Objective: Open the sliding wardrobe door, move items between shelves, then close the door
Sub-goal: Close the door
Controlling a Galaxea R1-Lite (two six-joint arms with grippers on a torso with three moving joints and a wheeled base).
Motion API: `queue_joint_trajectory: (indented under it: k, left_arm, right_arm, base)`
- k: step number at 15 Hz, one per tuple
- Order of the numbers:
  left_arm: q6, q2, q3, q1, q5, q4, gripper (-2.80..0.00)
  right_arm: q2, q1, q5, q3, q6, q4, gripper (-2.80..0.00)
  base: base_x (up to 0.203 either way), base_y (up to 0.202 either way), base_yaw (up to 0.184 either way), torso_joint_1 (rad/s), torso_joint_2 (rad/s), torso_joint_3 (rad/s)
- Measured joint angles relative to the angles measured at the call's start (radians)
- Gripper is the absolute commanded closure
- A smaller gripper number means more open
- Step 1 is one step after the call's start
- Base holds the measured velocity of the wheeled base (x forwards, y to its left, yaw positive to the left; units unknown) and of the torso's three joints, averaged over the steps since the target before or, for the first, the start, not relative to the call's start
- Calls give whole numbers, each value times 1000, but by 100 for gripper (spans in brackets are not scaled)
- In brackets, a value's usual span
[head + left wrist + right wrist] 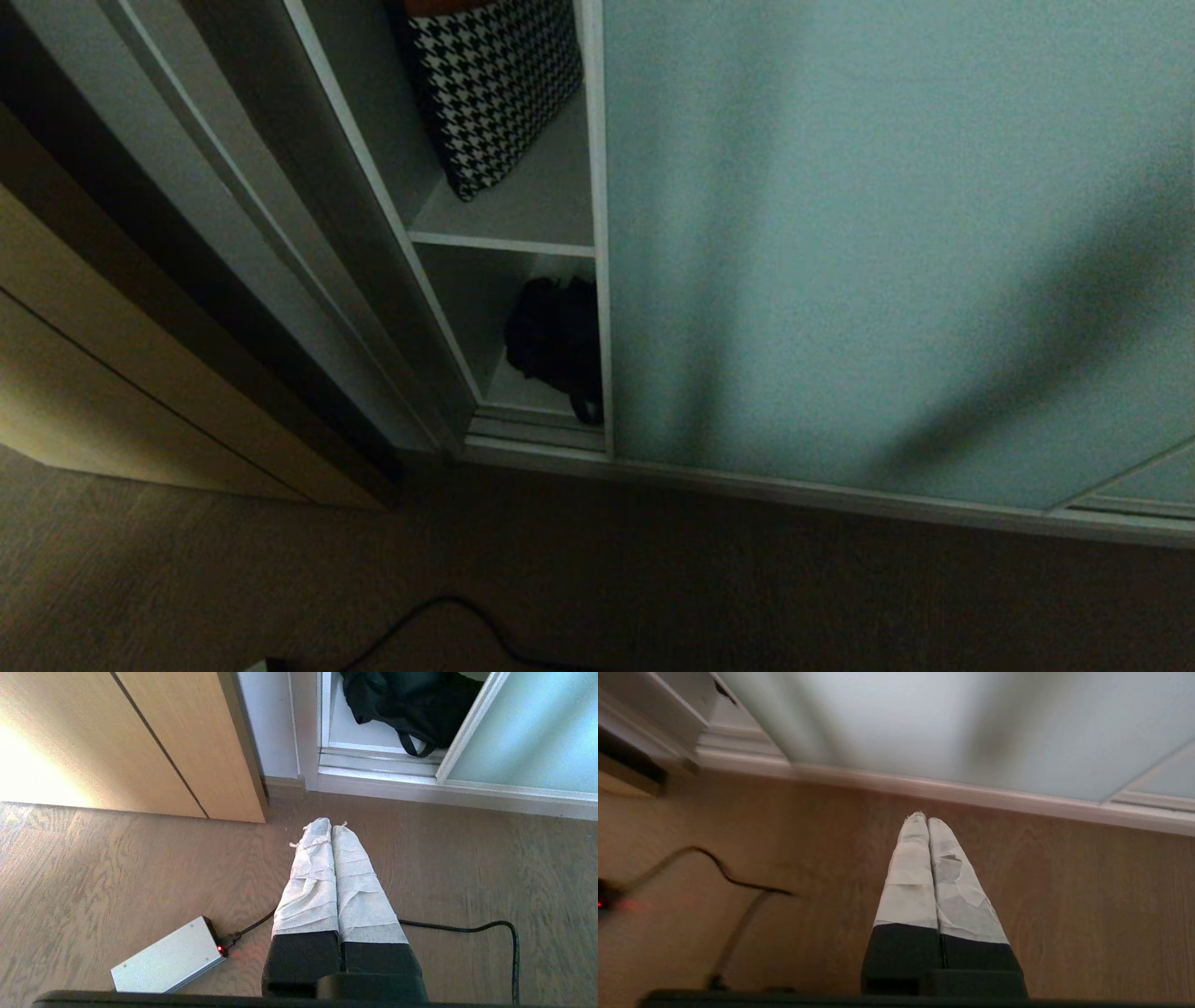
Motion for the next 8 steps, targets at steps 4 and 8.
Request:
queue_joint_trajectory:
  k: [4,8]
  left_arm:
    - [0,0,0,0,0,0,0]
    - [0,0,0,0,0,0,0]
  right_arm:
    - [-267,-6,-52,324,-14,-126,0]
    - [-333,-6,-60,538,-8,-451,0]
  base:
    - [0,0,0,0,0,0]
    - [0,0,0,0,0,0]
